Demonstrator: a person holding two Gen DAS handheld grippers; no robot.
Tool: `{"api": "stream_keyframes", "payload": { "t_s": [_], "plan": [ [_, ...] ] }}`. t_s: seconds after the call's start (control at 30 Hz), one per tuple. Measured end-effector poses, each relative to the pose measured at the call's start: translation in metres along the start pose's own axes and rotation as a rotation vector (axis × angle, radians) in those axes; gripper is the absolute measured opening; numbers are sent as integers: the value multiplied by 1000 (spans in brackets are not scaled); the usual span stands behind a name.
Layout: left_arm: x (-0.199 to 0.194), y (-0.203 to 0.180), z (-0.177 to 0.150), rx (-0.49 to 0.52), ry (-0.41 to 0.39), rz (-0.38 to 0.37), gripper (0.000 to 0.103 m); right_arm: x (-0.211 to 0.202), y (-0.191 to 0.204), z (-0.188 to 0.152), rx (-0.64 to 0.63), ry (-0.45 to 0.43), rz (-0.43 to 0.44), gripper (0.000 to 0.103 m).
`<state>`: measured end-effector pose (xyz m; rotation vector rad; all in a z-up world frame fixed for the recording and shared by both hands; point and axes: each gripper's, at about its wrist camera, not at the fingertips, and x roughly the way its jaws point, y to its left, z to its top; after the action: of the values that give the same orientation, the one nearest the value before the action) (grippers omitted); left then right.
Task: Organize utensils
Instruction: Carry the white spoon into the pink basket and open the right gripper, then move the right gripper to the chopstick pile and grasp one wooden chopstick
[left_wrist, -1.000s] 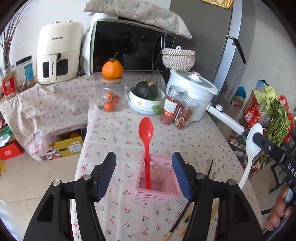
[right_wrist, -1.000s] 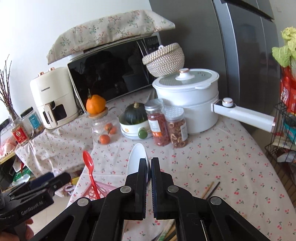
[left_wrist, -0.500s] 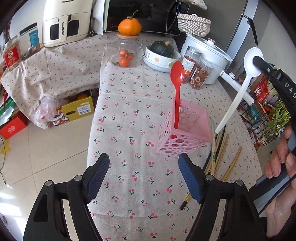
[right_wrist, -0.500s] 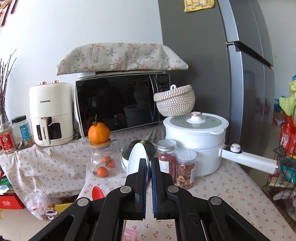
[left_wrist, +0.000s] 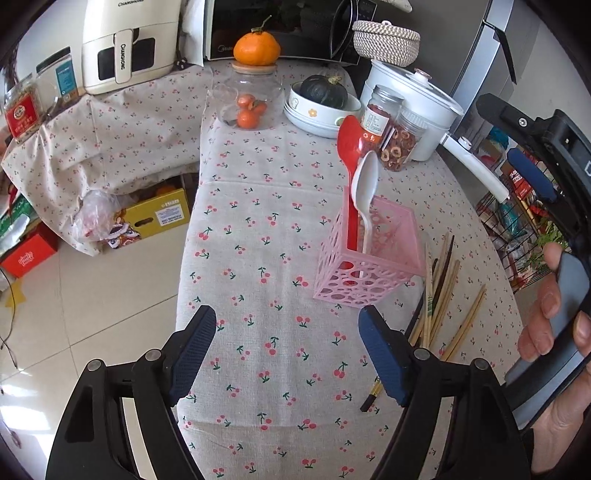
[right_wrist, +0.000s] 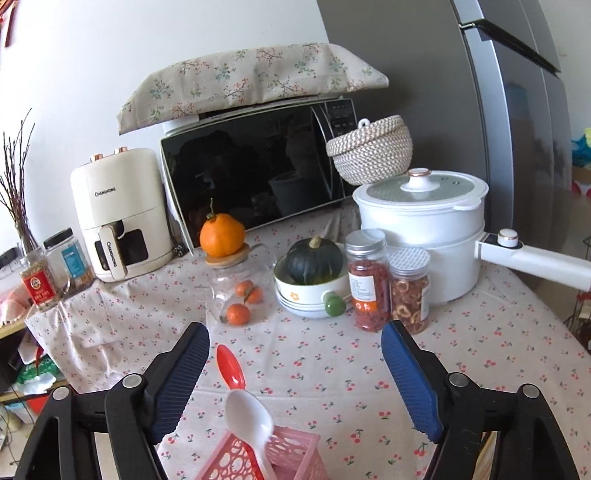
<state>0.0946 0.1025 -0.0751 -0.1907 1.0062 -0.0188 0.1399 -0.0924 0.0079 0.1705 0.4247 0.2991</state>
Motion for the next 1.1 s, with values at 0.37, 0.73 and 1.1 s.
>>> {"api": "stream_keyframes", "payload": {
  "t_s": [0.37,0.73,1.1],
  "plan": [
    [-1,-20,-6,51,-1,21,91,-36,-60,2,60,179,-86,101],
    [5,-59,-13,116,22,29,103,-42,-140,-36,116,429,-227,103],
    [26,-101,-26,205,119,-25,103,-25,-210,-85,225,684,-401,103]
  ]
}}
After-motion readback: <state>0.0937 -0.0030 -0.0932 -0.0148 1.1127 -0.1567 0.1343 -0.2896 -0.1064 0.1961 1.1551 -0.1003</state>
